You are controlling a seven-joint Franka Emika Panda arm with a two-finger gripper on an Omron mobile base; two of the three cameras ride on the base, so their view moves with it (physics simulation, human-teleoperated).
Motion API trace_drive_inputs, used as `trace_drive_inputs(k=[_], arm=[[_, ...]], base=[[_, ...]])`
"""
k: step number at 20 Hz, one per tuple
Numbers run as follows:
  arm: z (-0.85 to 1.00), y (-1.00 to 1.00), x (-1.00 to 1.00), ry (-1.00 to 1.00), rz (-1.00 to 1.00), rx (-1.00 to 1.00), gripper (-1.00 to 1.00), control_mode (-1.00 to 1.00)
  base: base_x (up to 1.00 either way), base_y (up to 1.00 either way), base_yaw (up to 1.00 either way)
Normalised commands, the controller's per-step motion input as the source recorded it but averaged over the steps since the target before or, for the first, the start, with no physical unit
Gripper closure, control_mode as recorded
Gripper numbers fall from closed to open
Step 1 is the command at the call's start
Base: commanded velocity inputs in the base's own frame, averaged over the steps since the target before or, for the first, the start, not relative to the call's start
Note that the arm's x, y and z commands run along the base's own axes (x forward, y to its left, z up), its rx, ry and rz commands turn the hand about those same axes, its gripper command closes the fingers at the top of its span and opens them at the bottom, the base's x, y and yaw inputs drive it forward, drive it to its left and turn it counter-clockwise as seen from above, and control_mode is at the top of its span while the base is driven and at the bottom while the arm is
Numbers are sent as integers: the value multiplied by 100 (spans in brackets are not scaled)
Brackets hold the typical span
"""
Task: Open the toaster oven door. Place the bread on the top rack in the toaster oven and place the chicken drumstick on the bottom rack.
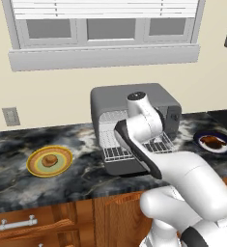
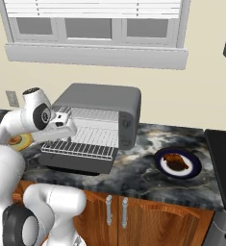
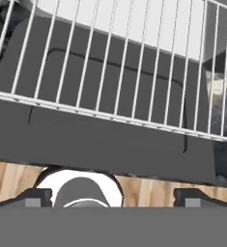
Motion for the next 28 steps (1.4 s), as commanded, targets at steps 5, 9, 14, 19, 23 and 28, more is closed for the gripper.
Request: trace_drive_inputs(k=[5, 9, 14, 19, 23, 28], arm=[[13, 41, 1, 0, 28, -12, -100, -100], [6, 15, 18, 0, 23, -7, -100, -100], [0, -15, 23, -1, 20, -22, -100, -100], [0, -34, 17, -2, 20, -17, -100, -100], [3, -48, 9, 3, 15, -10, -100, -100], [10, -53, 5, 19, 1, -1, -100, -100]], base=[[0, 0, 0], [0, 0, 0], [0, 0, 0], [0, 0, 0], [0, 0, 0], [0, 0, 0]])
